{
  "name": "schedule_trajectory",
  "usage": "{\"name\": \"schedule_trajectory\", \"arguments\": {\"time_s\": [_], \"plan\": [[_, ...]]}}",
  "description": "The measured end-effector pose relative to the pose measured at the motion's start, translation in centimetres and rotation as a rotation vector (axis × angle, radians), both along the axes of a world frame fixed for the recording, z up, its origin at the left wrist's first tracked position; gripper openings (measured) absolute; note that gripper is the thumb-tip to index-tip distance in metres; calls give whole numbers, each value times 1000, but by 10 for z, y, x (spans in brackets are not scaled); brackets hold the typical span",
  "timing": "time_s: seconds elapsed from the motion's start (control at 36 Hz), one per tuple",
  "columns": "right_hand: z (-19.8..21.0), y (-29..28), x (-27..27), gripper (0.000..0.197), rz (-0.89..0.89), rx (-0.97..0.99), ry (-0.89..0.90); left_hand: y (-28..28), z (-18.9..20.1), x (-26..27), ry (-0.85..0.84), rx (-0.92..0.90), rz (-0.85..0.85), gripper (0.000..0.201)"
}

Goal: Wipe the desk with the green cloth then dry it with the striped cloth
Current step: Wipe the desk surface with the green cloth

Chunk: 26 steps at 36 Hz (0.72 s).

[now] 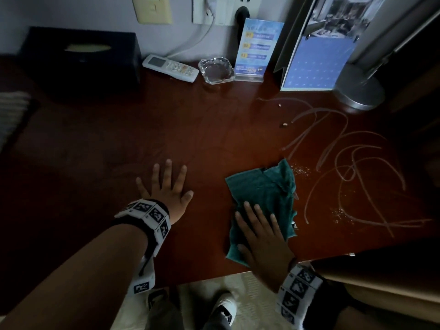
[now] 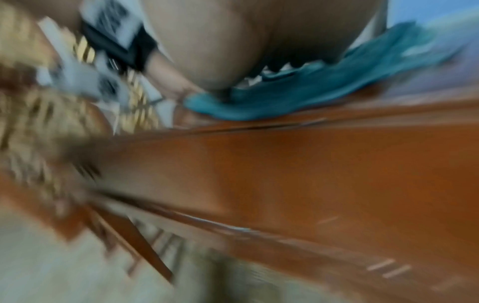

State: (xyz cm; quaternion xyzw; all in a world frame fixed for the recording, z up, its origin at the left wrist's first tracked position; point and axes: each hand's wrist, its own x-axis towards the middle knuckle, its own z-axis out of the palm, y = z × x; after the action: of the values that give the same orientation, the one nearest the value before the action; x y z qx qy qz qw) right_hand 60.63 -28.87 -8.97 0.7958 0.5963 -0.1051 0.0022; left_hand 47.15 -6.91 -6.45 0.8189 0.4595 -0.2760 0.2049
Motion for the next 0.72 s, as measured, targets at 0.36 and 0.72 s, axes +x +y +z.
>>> {"name": "schedule_trajectory", "arguments": {"time_s": [0.36, 0.72], "plan": [[-5, -14, -26, 55, -261, -23, 45, -6, 11, 6, 67, 253, -166, 65], [-3, -48, 54, 54, 89, -94, 57, -25, 10, 66, -55, 78, -166, 60]]}}
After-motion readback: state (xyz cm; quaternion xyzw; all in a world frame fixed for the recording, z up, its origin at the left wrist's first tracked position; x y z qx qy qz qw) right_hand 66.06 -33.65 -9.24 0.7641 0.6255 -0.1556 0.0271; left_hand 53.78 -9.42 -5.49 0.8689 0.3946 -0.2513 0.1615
